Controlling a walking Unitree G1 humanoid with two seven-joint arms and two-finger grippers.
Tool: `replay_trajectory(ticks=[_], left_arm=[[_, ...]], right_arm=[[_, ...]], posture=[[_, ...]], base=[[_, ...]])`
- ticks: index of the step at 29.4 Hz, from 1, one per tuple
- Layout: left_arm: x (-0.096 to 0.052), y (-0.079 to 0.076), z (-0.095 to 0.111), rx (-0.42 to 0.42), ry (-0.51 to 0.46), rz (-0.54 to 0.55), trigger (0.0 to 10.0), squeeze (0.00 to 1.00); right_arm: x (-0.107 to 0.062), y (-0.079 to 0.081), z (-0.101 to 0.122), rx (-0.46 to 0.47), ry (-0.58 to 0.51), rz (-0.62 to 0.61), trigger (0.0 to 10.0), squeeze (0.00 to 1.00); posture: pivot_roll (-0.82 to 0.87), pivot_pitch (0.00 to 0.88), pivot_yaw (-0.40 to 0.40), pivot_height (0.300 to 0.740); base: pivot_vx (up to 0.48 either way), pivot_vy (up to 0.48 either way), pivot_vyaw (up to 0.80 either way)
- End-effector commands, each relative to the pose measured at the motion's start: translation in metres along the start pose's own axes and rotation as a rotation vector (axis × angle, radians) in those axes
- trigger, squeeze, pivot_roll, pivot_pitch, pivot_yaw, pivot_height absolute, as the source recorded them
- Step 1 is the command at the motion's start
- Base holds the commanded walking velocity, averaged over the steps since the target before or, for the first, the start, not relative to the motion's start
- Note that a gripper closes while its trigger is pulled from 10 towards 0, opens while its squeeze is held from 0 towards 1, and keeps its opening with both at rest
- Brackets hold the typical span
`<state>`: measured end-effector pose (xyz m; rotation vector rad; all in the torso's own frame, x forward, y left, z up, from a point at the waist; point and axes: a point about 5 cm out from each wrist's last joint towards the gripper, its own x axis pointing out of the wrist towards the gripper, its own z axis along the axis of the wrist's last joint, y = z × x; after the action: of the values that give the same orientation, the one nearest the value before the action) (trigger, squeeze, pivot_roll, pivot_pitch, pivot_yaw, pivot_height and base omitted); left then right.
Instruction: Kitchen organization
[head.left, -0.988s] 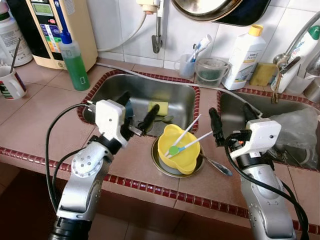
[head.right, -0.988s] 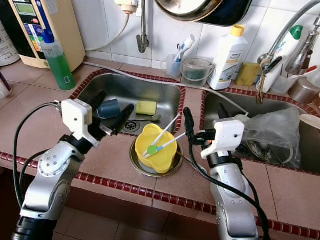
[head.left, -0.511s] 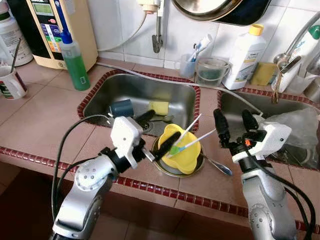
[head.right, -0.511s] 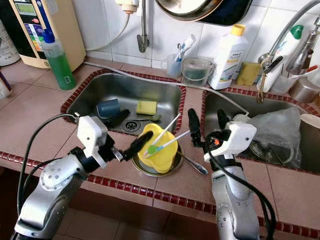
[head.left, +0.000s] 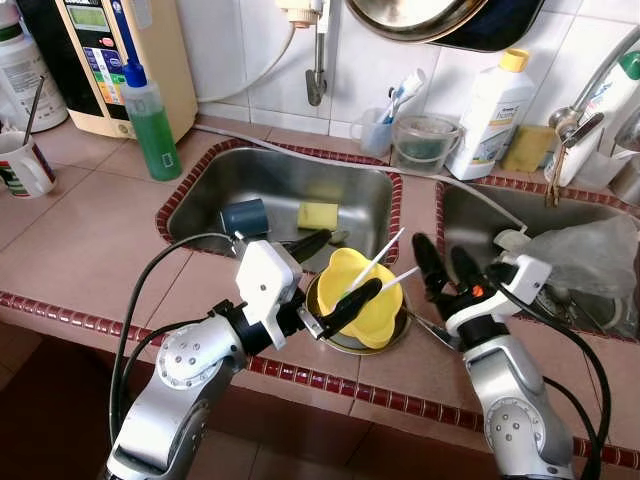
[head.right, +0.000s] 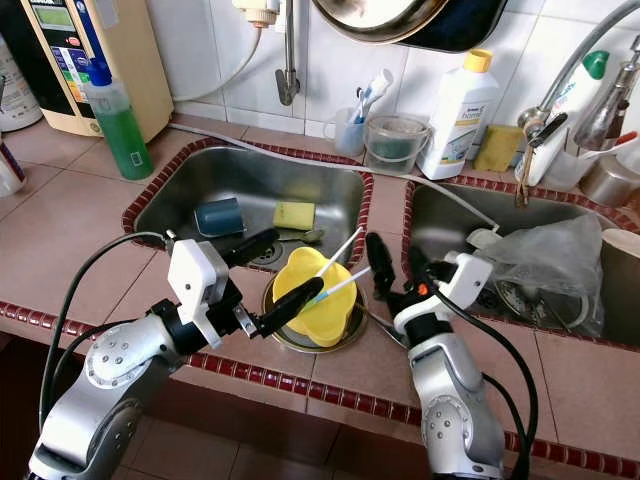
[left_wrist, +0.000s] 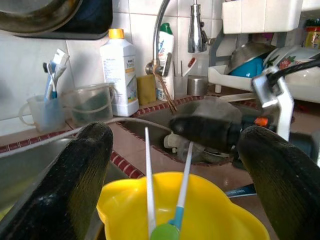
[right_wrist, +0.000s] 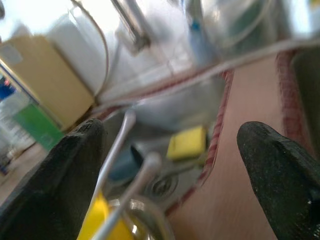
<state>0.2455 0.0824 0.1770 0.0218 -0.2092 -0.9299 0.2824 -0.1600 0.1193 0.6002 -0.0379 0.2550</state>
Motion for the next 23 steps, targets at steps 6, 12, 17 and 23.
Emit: replay_trajectory(ticks=[6, 12, 17, 23], left_arm=[[0.001, -0.006, 0.006, -0.008, -0.016, -0.015, 10.0, 0.0], [0.002, -0.008, 0.007, -0.015, -0.017, -0.009, 10.0, 0.0], [0.002, -0.008, 0.007, -0.021, -0.018, -0.009, 10.0, 0.0], [0.003, -0.008, 0.008, -0.031, -0.023, -0.01, 10.0, 0.0]], right_arm=[[-0.004, 0.001, -0.003, 0.093, 0.05, 0.063, 9.6, 0.0], [-0.013, 0.002, 0.0, 0.161, 0.054, 0.125, 0.0, 0.0], [-0.017, 0.004, 0.004, 0.146, 0.028, 0.159, 0.0, 0.0], [-0.023, 0.007, 0.006, 0.173, 0.011, 0.184, 0.0, 0.0]], posture=[[0.03, 0.046, -0.055, 0.74], [0.03, 0.051, -0.052, 0.74], [0.02, 0.055, -0.048, 0.74], [0.02, 0.059, -0.043, 0.74]], base=[[0.0, 0.0, 0.0], [0.0, 0.0, 0.0], [0.0, 0.0, 0.0], [0.0, 0.0, 0.0]])
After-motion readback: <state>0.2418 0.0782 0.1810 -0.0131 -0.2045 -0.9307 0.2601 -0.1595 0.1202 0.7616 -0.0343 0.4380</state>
